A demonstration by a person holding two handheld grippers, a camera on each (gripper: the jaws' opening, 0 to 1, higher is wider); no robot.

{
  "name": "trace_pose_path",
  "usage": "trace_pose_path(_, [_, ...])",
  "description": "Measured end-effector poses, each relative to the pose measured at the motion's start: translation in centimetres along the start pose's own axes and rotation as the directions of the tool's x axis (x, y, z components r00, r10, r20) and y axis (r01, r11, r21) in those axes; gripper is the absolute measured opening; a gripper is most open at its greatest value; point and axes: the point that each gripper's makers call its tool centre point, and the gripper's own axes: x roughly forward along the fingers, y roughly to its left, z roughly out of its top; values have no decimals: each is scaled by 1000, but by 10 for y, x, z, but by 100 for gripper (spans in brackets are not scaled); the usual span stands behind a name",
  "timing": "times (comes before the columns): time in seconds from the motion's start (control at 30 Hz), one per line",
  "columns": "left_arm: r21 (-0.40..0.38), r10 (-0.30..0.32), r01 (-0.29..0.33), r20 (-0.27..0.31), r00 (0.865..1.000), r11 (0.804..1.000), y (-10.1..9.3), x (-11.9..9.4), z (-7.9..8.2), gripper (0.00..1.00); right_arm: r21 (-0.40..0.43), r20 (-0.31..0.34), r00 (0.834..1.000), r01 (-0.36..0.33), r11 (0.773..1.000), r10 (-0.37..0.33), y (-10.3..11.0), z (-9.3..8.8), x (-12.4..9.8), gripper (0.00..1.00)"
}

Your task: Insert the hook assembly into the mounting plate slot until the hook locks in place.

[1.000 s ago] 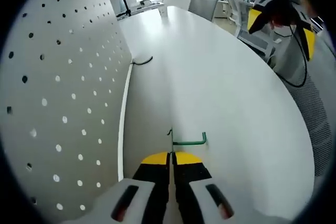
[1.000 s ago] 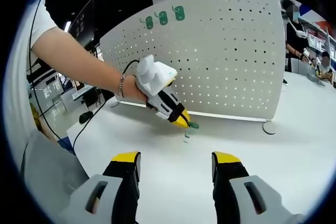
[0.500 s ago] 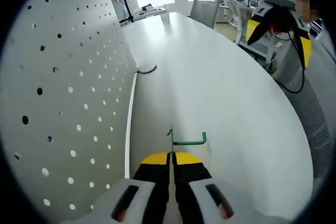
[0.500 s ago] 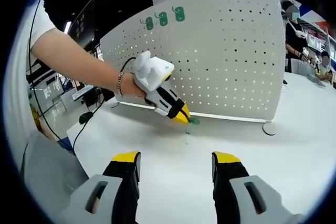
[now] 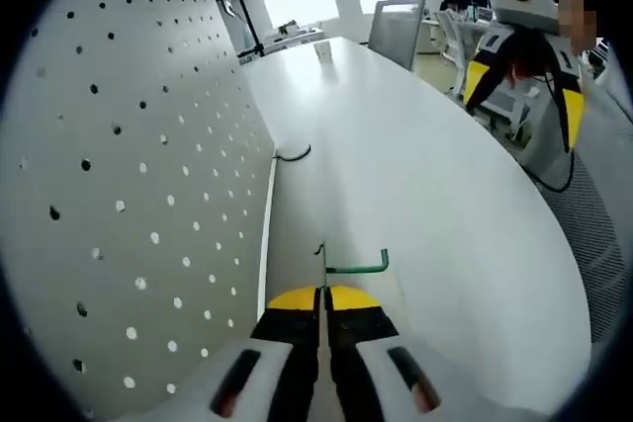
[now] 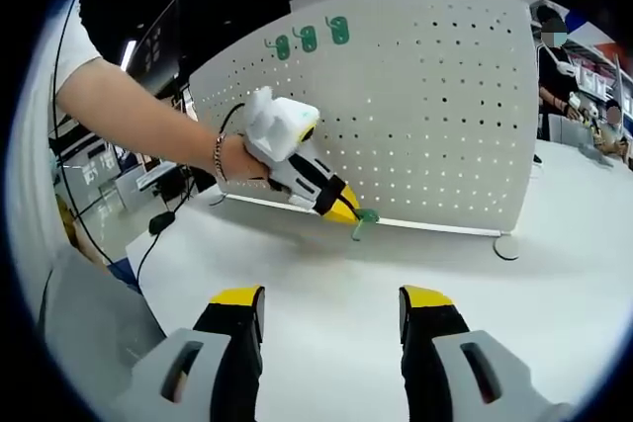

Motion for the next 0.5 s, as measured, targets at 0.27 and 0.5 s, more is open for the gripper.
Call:
trace_pose_path(0.27, [-22,35,-34,33,999,999,2,-11,5,1,-7,8,1000,-12,1000,12,3,3,0,53])
trace_pose_path(0.5, [-49,72,-68,69,995,996,3,-23,10,1,-13,21,1000,-19,1000,19,6,7,0,53])
